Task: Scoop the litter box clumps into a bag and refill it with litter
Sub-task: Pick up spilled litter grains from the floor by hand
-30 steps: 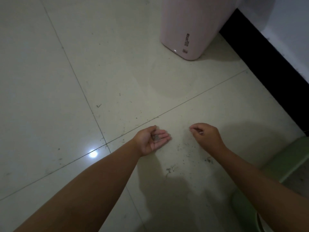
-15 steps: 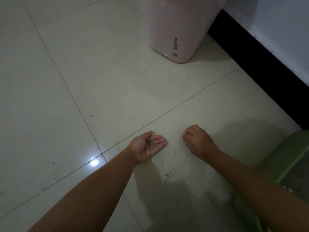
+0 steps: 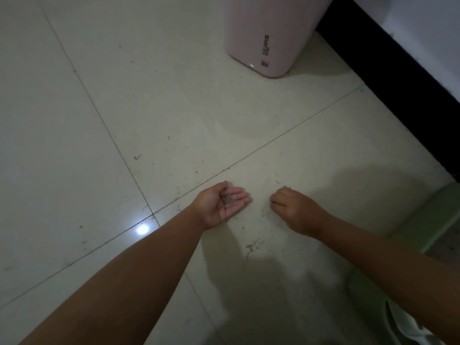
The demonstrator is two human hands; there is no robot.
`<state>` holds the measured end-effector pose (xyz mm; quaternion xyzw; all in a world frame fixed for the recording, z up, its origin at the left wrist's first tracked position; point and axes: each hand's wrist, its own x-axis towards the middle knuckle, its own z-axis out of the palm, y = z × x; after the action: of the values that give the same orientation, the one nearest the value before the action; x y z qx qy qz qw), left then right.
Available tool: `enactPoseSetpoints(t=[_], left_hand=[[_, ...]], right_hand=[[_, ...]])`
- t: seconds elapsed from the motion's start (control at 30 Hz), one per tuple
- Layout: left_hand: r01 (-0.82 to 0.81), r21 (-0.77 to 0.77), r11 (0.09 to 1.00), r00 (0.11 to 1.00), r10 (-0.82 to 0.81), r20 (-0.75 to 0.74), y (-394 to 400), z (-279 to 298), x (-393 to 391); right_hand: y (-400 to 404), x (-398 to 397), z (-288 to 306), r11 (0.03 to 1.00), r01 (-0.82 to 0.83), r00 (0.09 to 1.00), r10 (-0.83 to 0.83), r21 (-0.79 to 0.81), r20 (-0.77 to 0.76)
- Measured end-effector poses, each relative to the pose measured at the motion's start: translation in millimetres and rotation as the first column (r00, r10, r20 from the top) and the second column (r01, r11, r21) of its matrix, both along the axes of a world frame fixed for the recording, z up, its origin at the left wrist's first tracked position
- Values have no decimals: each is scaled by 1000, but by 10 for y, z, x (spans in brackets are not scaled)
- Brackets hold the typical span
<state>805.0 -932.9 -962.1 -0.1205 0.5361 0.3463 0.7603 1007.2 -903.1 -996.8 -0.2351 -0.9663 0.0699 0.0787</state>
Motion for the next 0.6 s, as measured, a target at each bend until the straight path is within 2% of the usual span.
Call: enactPoseSetpoints(t=[0.17, 0.33, 0.5, 0.6], left_hand=[[2, -5, 1000, 1000, -2, 19, 6, -24, -3], [14, 28, 1000, 999, -15, 39, -8, -51, -27], [16, 33, 999, 999, -18, 51, -5, -44, -23], [20, 35, 999, 998, -22, 62, -8, -35, -26]], right_hand=[[216, 65, 101, 983, 180, 984, -180, 19, -10], [247, 147, 101, 939, 328, 942, -334, -107, -41], [253, 114, 112, 916, 332, 942, -336, -223, 20], [242, 61, 127, 929, 291, 954, -301, -228, -7]])
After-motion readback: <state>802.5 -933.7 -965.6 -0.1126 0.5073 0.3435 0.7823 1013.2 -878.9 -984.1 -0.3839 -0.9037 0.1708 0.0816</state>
